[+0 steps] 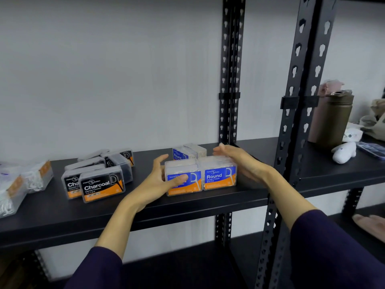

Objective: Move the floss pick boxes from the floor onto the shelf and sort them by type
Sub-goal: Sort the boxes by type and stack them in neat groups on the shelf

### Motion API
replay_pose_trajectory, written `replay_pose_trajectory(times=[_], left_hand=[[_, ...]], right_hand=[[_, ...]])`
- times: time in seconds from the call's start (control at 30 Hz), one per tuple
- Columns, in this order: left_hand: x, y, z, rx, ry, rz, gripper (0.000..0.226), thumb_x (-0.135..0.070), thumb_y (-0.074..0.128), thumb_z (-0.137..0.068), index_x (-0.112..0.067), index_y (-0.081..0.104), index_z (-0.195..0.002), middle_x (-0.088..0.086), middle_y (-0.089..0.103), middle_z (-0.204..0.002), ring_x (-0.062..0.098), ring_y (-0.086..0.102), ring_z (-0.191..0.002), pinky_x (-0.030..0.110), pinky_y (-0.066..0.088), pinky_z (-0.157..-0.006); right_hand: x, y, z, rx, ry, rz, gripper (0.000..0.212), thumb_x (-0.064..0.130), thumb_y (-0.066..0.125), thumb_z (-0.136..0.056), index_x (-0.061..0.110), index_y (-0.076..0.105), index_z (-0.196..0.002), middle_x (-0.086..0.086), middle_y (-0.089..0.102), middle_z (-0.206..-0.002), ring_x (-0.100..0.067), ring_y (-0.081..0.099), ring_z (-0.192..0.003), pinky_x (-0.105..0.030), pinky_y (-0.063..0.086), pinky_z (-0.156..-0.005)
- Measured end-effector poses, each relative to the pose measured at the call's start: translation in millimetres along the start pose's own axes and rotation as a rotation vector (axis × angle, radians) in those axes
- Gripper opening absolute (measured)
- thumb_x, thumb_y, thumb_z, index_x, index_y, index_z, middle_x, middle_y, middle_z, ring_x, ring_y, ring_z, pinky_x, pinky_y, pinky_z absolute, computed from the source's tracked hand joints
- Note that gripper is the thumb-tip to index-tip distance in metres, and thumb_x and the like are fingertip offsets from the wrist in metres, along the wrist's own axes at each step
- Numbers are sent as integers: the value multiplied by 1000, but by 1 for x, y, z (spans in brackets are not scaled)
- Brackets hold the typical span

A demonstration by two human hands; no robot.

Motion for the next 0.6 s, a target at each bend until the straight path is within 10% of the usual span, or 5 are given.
replay_pose_trajectory(times=[0.2,0.4,0.6], left_hand=[[3,4,0,9,19,-17,96,-34,74,-77,-28,9,-148,-30,42,-108,-10,56,-91,7,50,-66],[6,4,-2,8,6,-13,108,-37,78,-73,-24,3,-151,-31,44,-109,-17,55,-87,3,47,-65],[8,3,-5,9,37,8,117,-50,82,-62,-31,6,-148,-25,45,-123,-3,55,-109,13,50,-84]], right_hand=[[43,3,-47,-28,-18,453,47,47,62,-88,18,55,-125,0,57,-127,-16,53,-117,-28,42,-89],[55,43,-92,91,103,827,82,61,59,-83,11,34,-143,-7,40,-147,-26,42,-131,-36,36,-100],[47,57,-103,253,106,772,60,35,64,-87,16,40,-139,-6,43,-141,-21,45,-121,-34,44,-97]])
Point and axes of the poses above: each hand's wrist, its own z-axis away from the middle knuckle, its own y-axis out of the palm, x = y × z, the point moved 7 cm from there along -z, towards the middle knuckle
